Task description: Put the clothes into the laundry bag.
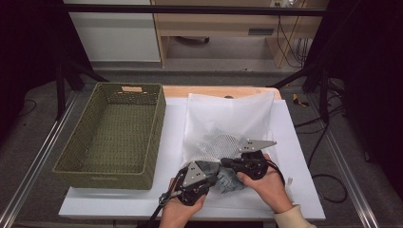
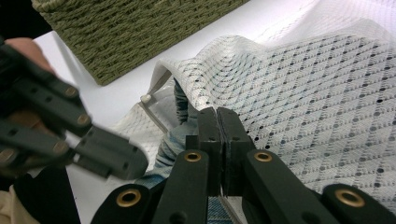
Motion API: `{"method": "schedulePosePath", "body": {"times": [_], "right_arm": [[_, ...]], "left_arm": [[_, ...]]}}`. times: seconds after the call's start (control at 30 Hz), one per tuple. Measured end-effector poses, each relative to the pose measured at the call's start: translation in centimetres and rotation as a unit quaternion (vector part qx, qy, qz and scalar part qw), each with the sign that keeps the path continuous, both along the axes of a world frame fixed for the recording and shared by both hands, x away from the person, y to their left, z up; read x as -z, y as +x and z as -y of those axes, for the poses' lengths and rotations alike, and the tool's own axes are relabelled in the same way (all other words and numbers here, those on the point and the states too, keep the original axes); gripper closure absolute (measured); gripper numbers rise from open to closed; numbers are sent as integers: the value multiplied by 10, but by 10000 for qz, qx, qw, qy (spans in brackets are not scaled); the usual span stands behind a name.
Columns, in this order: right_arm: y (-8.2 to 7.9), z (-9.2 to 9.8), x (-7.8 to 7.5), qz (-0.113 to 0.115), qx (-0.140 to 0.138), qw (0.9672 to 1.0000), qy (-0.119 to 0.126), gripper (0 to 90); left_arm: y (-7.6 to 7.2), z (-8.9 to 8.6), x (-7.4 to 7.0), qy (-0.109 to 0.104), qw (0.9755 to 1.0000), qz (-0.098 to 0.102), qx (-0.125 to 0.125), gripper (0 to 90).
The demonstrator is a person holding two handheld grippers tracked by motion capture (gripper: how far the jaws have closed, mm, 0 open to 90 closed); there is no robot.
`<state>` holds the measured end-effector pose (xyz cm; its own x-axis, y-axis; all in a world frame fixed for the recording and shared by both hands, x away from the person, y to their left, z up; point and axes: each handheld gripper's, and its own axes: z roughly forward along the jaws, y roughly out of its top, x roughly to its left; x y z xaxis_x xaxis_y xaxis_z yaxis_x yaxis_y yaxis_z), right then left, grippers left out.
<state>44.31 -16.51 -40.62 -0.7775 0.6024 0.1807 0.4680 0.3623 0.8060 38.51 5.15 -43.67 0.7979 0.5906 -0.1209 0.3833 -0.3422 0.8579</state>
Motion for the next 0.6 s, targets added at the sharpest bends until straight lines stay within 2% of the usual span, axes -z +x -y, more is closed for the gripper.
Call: {"method": "schedulePosePath", "body": {"times": [0.13, 0.37, 0.6], "right_arm": [[2, 0, -1, -27, 8, 10000, 57, 893], [3, 0, -6, 13, 7, 9999, 129, 893], [2, 1, -11, 67, 2, 9998, 196, 893]], "left_arm": [[-4, 8, 3, 18, 9999, -65, 132, 900], [-11, 23, 18, 244, 9988, -224, 359, 900], [-5, 31, 27, 460, 9975, -377, 383, 900]]}}
